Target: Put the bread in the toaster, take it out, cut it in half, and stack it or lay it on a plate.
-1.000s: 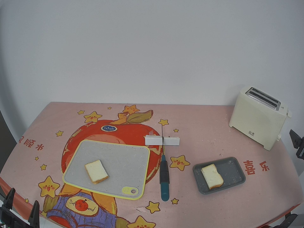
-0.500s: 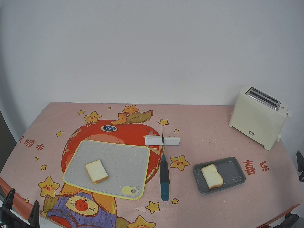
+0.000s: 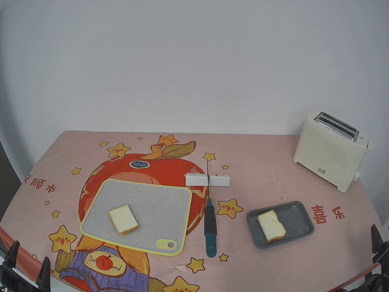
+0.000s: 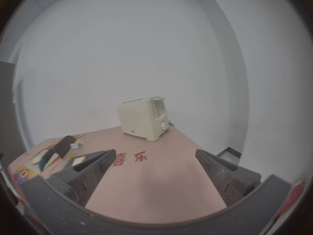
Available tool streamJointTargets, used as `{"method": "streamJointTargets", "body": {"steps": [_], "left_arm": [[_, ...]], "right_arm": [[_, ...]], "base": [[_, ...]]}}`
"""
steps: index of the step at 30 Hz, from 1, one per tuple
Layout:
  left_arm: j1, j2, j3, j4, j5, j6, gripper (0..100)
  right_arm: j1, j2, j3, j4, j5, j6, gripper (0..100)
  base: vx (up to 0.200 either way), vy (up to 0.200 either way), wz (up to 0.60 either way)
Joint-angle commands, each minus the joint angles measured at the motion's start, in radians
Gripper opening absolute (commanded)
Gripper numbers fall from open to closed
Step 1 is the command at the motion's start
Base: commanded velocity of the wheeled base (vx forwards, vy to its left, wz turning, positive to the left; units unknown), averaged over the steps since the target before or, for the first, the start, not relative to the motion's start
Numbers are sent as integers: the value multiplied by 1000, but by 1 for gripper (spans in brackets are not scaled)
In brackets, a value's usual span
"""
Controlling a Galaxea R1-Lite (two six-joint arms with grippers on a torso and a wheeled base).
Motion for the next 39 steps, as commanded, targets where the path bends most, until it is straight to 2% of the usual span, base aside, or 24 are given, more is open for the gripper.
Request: {"method": "streamJointTargets", "body": {"steps": [1, 2, 4, 5, 8, 10, 12, 16, 19, 20, 22, 27, 29, 31, 39], "left_arm": [[1, -16, 18, 1, 0, 0, 100], [1, -16, 18, 1, 0, 0, 100], [1, -16, 18, 1, 0, 0, 100], [1, -16, 18, 1, 0, 0, 100], [1, -16, 18, 1, 3, -2, 100], [1, -16, 18, 1, 2, -3, 100], [1, -16, 18, 1, 2, -3, 100], [1, -16, 18, 1, 2, -3, 100], [2, -16, 18, 1, 3, -6, 100], [2, -16, 18, 1, 3, -8, 100], [2, -16, 18, 0, 2, -8, 100], [2, -16, 18, 0, 2, -6, 100], [2, -16, 18, 0, 2, -5, 100], [1, -16, 18, 0, 2, -3, 100], [1, -16, 18, 0, 0, 0, 100]], "right_arm": [[-3, -128, 11, -24, 52, -32, 100], [-3, -128, 13, -26, 59, -58, 100], [-3, -128, 13, -24, 98, -108, 100], [-3, -128, 13, -23, 129, -124, 100], [-3, -128, 16, -3, 258, -157, 100], [-2, -128, 14, 46, 290, -194, 100], [-2, -128, 16, 31, 295, -206, 100], [-3, -128, 17, 29, 284, -194, 100], [-98, -189, 17, 25, 273, -193, 100], [-81, -200, 17, 25, 253, -191, 100], [-75, -195, 16, 25, 247, -191, 100], [-71, -200, 17, 29, 261, -213, 100], [-71, -200, 17, 29, 296, -240, 100], [-71, -201, 17, 31, 321, -248, 100], [-71, -203, 17, 31, 319, -248, 100]], "base": [[0, 0, 0], [0, 0, 0], [0, 0, 0], [0, 0, 0], [0, 0, 0], [0, 0, 0], [0, 0, 0], [0, 0, 0], [0, 0, 0], [0, 0, 0], [0, 0, 0], [0, 0, 0], [0, 0, 0], [0, 0, 0], [0, 0, 0]]}}
